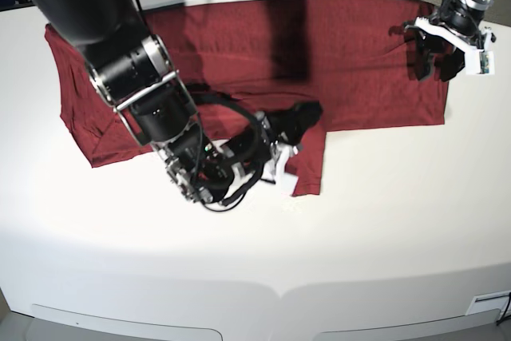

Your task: Fold the T-shirt properly

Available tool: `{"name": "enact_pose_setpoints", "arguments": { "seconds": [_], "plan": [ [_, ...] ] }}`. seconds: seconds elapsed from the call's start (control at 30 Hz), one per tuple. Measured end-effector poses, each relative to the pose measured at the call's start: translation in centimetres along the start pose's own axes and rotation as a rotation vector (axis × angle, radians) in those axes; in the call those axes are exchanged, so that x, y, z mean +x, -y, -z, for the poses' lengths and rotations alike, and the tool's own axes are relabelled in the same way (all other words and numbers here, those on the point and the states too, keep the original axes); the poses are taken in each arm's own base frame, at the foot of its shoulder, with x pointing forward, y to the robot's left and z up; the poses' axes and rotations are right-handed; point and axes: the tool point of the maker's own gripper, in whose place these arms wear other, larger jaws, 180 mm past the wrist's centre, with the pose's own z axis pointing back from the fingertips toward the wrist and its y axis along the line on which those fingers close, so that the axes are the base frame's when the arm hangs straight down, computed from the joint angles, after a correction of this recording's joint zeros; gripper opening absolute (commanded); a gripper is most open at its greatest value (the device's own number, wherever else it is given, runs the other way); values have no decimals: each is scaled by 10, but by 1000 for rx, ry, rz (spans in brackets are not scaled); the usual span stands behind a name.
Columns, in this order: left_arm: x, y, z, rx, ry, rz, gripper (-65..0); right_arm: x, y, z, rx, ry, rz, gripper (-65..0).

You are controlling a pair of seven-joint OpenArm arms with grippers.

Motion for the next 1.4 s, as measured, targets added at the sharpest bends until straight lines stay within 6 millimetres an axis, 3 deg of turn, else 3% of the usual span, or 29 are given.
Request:
{"name": "enact_pose_setpoints", "arguments": {
  "seconds": [0.1, 0.23, 0.33, 0.4, 0.5, 0.67, 0.77, 0.87, 1.0, 1.1, 1.27, 1.4],
  "plan": [
    [0, 0, 0, 0, 0, 0, -361, -5, 2, 2, 1, -8, 9, -650],
    [0, 0, 0, 0, 0, 0, -360, 5, -6, -1, 32, 24, -2, -650],
    [0, 0, 0, 0, -1, 0, -360, 4, -7, 0, 40, 27, 2, -505],
    [0, 0, 0, 0, 0, 0, -360, 4, -6, -1, 38, 26, 2, -444],
    [0, 0, 0, 0, 0, 0, -360, 13, -11, -5, 30, 32, -19, -435],
    [3, 2, 0, -11, 16, -30, -360, 45, -28, -29, -8, 60, -96, -435],
    [10, 7, 6, -29, 34, -36, -360, 66, -35, -53, -50, 107, -137, -435],
    [18, 27, 21, -91, 36, -26, -360, 111, -40, -90, -115, 304, -180, -435],
    [25, 53, 44, -162, -16, 44, -360, 136, 3, -151, -466, 409, -262, -436],
    [50, 61, 59, -176, 30, 52, -360, 129, 33, -189, -628, 436, -275, -435],
    [75, 70, 81, -191, 26, 72, -360, 96, 68, -241, -750, 437, -208, -436],
    [71, 83, 109, -239, -11, 58, -360, 63, 92, -279, -814, 451, -137, -436]
  ]
}}
